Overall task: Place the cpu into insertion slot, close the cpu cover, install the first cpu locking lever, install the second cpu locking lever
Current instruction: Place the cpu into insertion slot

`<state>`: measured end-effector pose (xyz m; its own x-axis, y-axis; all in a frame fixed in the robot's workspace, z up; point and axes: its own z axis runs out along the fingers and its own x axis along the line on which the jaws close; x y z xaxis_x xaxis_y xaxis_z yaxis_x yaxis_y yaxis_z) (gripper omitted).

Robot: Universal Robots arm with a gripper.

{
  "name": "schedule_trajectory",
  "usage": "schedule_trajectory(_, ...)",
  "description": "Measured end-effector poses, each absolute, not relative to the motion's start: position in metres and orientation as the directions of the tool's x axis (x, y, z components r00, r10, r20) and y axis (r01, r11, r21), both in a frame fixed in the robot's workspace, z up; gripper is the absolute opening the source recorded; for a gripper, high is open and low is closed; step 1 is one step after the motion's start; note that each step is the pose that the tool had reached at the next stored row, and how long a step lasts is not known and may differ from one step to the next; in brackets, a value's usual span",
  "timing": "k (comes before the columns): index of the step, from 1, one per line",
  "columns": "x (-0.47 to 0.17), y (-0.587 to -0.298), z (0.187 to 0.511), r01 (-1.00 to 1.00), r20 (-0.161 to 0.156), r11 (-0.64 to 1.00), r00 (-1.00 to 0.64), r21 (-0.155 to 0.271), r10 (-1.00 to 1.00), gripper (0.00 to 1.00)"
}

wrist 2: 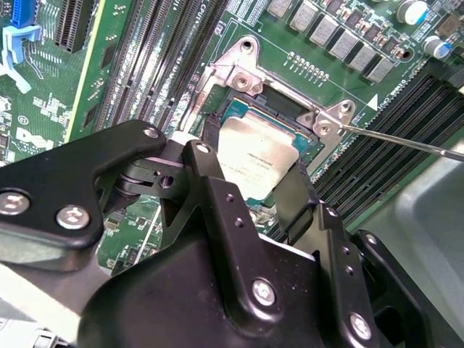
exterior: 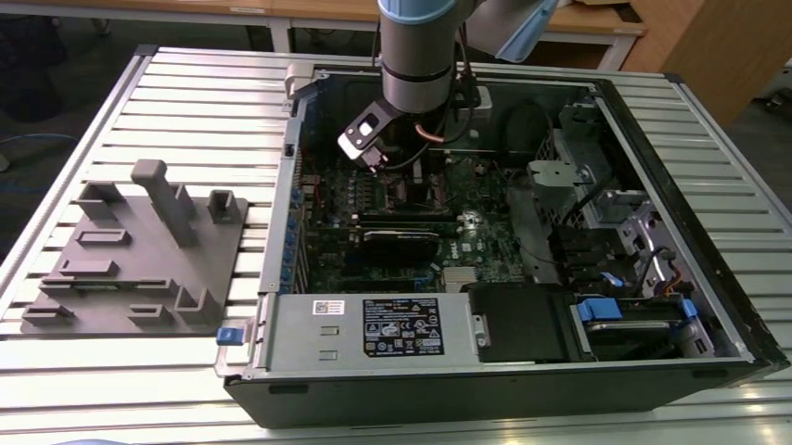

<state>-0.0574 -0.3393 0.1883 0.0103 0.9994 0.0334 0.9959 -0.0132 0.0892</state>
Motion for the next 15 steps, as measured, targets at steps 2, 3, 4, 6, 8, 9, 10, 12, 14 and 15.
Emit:
schedule_trajectory(2, -0.0575, -0.3393, 0.1883, 0.996, 0.034, -0.013, 0.010, 0.089, 0.999, 0.54)
schedule_trajectory(3, -0.0575, -0.3393, 0.1882, 0.996, 0.035, -0.013, 0.010, 0.089, 0.999, 0.54)
schedule_trajectory(4, -0.0573, -0.3389, 0.1878, 0.996, 0.036, -0.014, 0.010, 0.090, 0.999, 0.55)
schedule_trajectory(6, -0.0573, -0.3391, 0.1879, 0.996, 0.036, -0.013, 0.010, 0.090, 0.999, 0.60)
schedule_trajectory(8, -0.0572, -0.3390, 0.1882, 0.996, 0.036, -0.013, 0.010, 0.090, 0.999, 0.60)
schedule_trajectory(9, -0.0572, -0.3390, 0.1887, 0.996, 0.036, -0.013, 0.010, 0.090, 0.999, 0.60)
schedule_trajectory(10, -0.0571, -0.3388, 0.1896, 0.996, 0.037, -0.014, 0.010, 0.090, 0.999, 0.60)
schedule_trajectory(12, -0.0571, -0.3388, 0.1924, 0.996, 0.037, -0.014, 0.010, 0.090, 0.999, 0.60)
schedule_trajectory(14, -0.0572, -0.3390, 0.1959, 0.996, 0.036, -0.013, 0.010, 0.090, 0.999, 0.60)
schedule_trajectory(15, -0.0572, -0.3390, 0.1974, 0.996, 0.036, -0.013, 0.010, 0.090, 0.999, 0.60)
